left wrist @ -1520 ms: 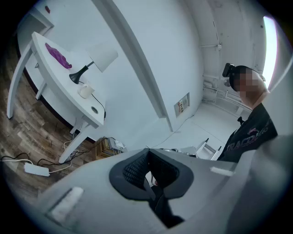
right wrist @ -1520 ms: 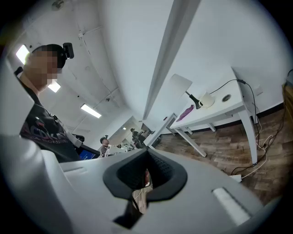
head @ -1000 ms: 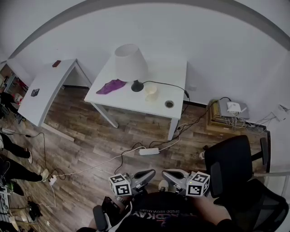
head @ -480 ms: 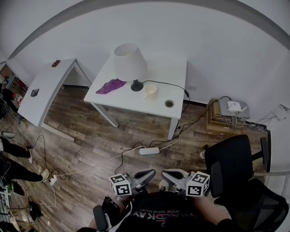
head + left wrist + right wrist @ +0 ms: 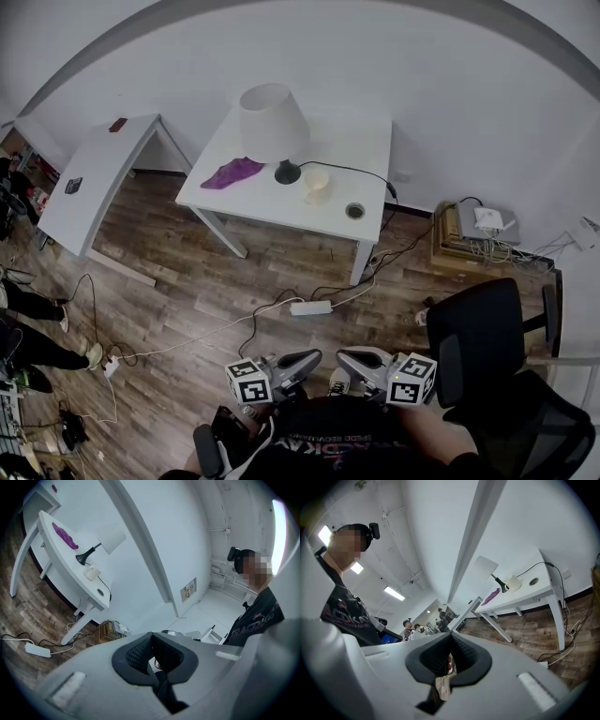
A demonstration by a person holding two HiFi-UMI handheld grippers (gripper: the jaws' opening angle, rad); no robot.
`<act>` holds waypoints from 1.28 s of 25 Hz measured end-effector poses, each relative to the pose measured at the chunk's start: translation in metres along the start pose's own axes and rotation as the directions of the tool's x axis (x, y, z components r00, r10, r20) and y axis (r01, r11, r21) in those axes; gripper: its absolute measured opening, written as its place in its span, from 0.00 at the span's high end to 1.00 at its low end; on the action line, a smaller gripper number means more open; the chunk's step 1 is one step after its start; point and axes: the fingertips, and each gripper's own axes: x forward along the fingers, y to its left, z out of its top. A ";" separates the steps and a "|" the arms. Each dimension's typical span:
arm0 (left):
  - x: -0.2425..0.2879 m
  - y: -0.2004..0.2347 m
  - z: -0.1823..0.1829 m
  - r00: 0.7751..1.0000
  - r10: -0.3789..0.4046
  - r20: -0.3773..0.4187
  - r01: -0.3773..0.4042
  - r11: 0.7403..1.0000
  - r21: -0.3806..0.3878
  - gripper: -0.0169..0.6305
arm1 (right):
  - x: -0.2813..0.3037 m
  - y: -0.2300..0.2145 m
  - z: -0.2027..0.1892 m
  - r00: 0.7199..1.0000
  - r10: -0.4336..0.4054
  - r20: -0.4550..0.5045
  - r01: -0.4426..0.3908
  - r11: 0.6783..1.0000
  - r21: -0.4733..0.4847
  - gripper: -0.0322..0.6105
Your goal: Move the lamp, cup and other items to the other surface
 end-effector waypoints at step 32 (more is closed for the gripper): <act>-0.120 0.050 0.084 0.999 -0.020 0.050 0.020 1.000 0.009 0.98 | 0.138 0.014 0.016 0.996 -0.075 0.040 0.076 0.997 -0.020 0.92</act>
